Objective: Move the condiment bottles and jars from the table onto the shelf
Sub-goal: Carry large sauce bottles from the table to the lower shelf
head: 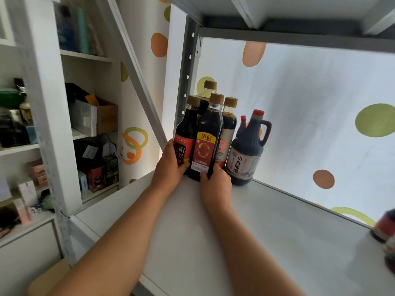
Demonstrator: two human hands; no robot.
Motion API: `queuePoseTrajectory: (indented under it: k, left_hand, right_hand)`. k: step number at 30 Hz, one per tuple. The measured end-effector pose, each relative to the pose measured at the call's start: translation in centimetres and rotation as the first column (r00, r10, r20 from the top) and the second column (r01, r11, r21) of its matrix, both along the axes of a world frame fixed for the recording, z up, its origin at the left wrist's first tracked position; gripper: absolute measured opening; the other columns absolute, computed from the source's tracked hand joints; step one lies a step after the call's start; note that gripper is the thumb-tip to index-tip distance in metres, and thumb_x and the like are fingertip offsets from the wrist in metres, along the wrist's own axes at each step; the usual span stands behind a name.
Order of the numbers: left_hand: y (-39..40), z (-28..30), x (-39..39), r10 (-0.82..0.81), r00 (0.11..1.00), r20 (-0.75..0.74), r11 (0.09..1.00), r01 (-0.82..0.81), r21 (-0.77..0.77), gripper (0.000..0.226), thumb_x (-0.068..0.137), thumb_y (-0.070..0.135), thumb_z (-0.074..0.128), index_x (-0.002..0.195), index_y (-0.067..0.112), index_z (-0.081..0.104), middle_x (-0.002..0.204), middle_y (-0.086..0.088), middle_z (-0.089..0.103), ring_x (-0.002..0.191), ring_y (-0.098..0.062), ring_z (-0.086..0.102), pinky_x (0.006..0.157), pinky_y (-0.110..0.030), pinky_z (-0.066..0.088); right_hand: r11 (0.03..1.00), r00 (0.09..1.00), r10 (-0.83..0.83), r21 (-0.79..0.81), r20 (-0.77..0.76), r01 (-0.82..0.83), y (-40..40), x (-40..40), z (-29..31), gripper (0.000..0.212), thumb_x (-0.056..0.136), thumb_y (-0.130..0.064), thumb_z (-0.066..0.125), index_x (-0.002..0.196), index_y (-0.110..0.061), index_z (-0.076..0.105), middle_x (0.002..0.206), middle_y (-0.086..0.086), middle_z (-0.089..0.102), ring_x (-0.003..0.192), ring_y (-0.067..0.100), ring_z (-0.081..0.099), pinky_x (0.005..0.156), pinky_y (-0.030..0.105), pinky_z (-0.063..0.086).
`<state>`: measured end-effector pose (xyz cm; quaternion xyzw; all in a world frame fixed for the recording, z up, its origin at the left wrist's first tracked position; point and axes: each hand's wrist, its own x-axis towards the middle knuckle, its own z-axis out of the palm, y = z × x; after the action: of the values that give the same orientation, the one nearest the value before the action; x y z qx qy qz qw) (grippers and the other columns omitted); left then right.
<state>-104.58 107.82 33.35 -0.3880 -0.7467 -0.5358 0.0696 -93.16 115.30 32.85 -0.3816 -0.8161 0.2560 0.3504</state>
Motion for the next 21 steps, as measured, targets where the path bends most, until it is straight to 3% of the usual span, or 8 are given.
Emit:
queuePoseTrajectory:
  k: [3,5,8,12,16,21]
  left_hand:
    - [-0.3,-0.3,0.5,0.124,0.989,-0.077,0.989,-0.130,-0.077,0.091,0.087,0.021,0.070,0.152,0.004,0.008,0.154,-0.019,0.027,0.140,-0.034,0.033,0.111,-0.046,0.037]
    - [-1.0,-0.6,1.5,0.194,0.972,-0.135,0.967,-0.213,-0.142,0.089,0.086,0.012,0.067,0.151,0.000,0.008,0.152,-0.022,0.028,0.139,-0.037,0.032,0.110,-0.051,0.036]
    - [-2.8,-1.1,3.8,0.189,0.964,-0.188,0.888,-0.250,-0.386,0.076,0.088,0.016,0.061,0.148,0.002,0.017,0.147,-0.019,0.035,0.135,-0.034,0.035,0.107,-0.052,0.036]
    - [-6.7,-0.6,7.3,0.027,0.970,-0.242,0.730,-0.184,-0.658,0.038,0.098,0.029,0.040,0.129,0.008,0.047,0.135,-0.011,0.049,0.127,-0.030,0.043,0.112,-0.048,0.027]
    - [-11.0,-0.5,11.0,-0.060,0.972,-0.227,0.789,-0.093,-0.607,0.024,0.096,0.027,0.041,0.099,0.009,0.057,0.113,-0.008,0.057,0.109,-0.030,0.053,0.098,-0.042,0.038]
    - [-15.0,-0.2,17.5,-0.015,0.969,-0.245,0.703,-0.164,-0.692,0.031,0.101,0.025,0.030,0.106,0.013,0.057,0.124,-0.007,0.056,0.119,-0.025,0.047,0.106,-0.043,0.031]
  right_hand:
    - [1.000,0.994,-0.020,0.011,0.103,0.019,-0.8,0.6,0.7,0.033,0.092,-0.017,0.059,0.123,-0.005,0.054,0.124,0.013,0.058,0.116,0.030,0.054,0.093,0.035,0.045]
    - [0.999,0.980,-0.034,0.034,0.196,0.028,-1.7,1.4,0.7,0.036,0.090,-0.014,0.057,0.124,-0.004,0.051,0.128,0.015,0.054,0.120,0.032,0.052,0.096,0.036,0.044]
    - [0.997,0.935,-0.014,0.073,0.355,-0.012,-3.5,3.1,0.7,0.031,0.092,-0.016,0.050,0.120,-0.002,0.055,0.130,0.016,0.053,0.121,0.034,0.050,0.094,0.037,0.044]
    - [0.992,0.858,0.056,0.069,0.510,-0.105,-6.0,6.3,1.1,0.036,0.098,-0.024,0.041,0.123,-0.004,0.059,0.132,0.016,0.057,0.122,0.032,0.052,0.099,0.035,0.042]
    - [0.977,0.789,0.124,0.066,0.601,-0.203,-8.1,9.7,1.4,0.043,0.101,-0.032,0.034,0.129,-0.008,0.056,0.136,0.014,0.055,0.126,0.030,0.049,0.107,0.037,0.036]
    - [0.946,0.740,0.216,0.050,0.637,-0.319,-11.2,14.8,1.3,0.049,0.103,-0.038,0.029,0.136,-0.009,0.049,0.143,0.015,0.047,0.134,0.030,0.041,0.115,0.043,0.028]
